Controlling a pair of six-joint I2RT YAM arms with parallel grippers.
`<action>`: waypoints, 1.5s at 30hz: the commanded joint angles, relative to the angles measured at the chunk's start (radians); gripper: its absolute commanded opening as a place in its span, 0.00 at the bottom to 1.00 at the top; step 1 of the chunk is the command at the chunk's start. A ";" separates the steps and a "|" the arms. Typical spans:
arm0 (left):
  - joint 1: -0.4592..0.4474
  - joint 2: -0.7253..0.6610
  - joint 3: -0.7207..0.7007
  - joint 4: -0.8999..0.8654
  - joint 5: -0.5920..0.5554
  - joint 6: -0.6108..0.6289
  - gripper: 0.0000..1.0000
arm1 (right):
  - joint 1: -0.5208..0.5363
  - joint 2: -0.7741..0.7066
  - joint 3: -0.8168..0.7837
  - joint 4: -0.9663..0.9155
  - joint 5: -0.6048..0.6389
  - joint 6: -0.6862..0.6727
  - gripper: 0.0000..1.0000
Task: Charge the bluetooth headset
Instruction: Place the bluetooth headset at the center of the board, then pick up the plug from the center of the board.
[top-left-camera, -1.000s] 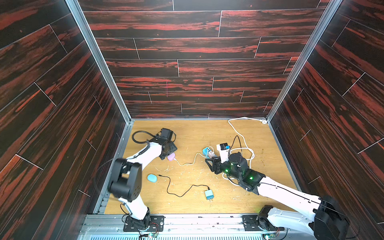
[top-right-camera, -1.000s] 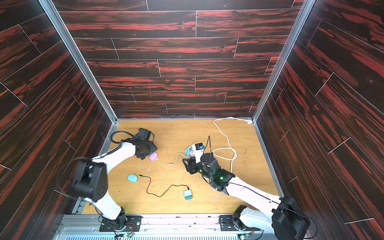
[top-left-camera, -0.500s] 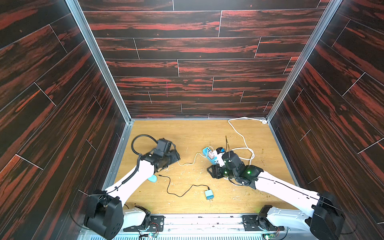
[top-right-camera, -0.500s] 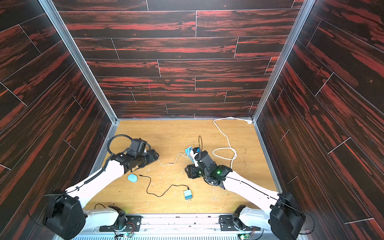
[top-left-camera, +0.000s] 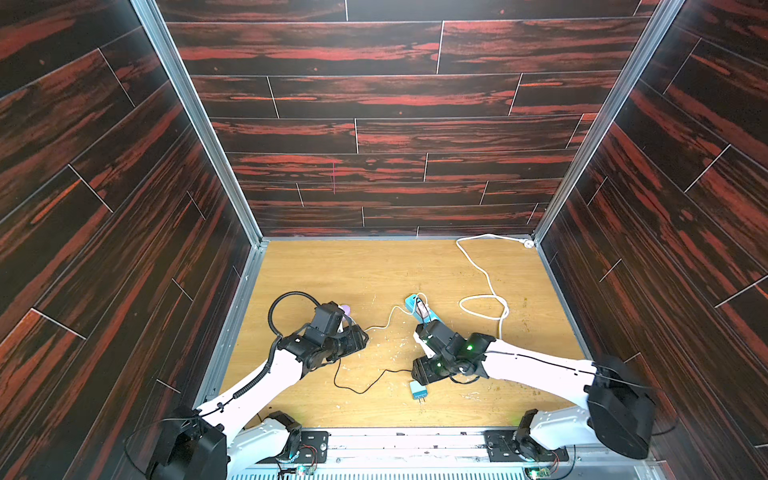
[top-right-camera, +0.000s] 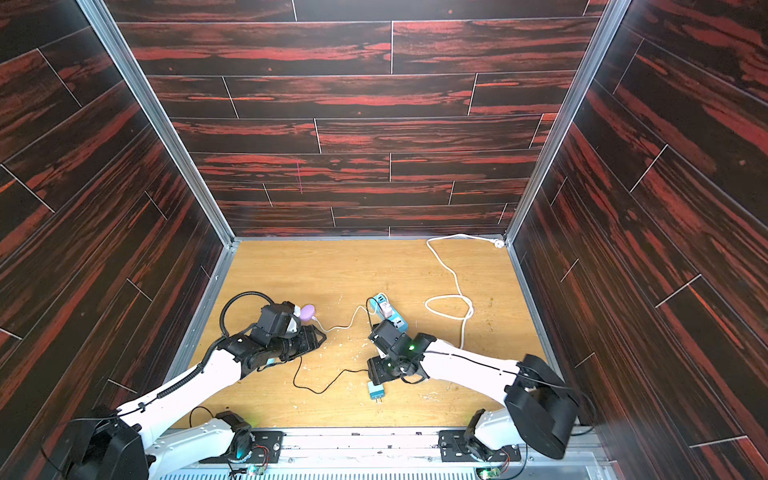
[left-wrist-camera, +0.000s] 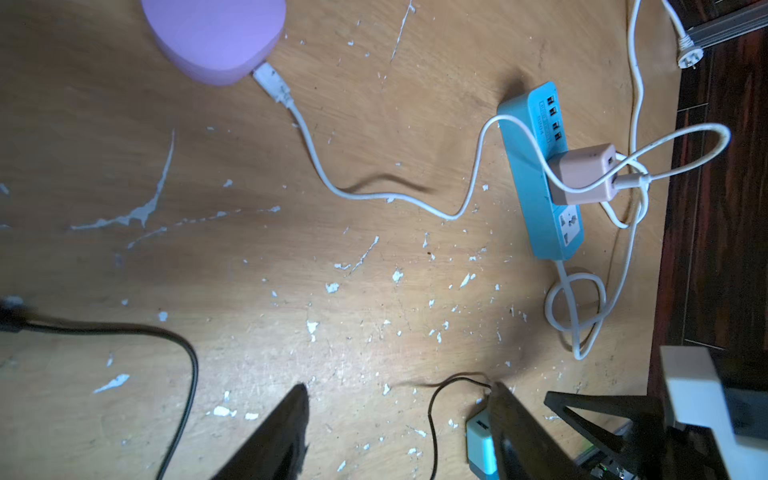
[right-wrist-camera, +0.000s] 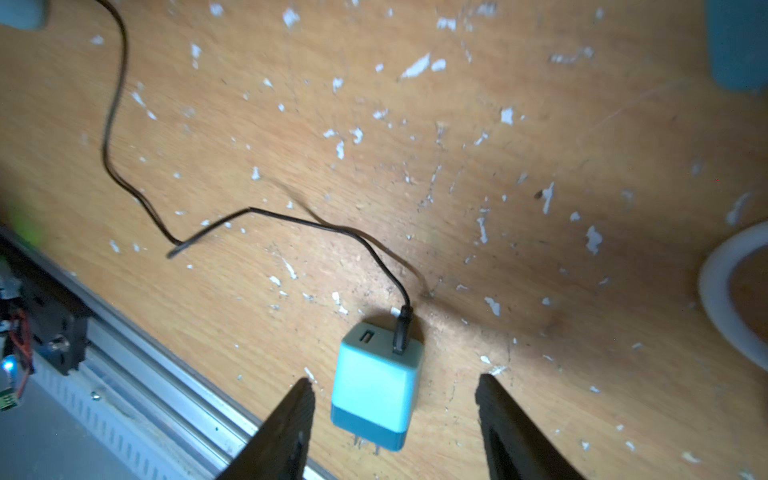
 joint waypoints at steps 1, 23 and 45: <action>-0.005 0.000 -0.015 0.018 0.008 -0.012 0.70 | 0.019 0.029 0.039 -0.045 -0.021 0.016 0.65; -0.016 0.013 -0.053 0.063 0.000 -0.053 0.70 | 0.082 0.183 0.074 -0.034 0.040 0.072 0.61; -0.086 -0.060 0.018 0.087 -0.027 -0.036 0.65 | -0.043 0.003 0.074 0.111 -0.026 0.090 0.29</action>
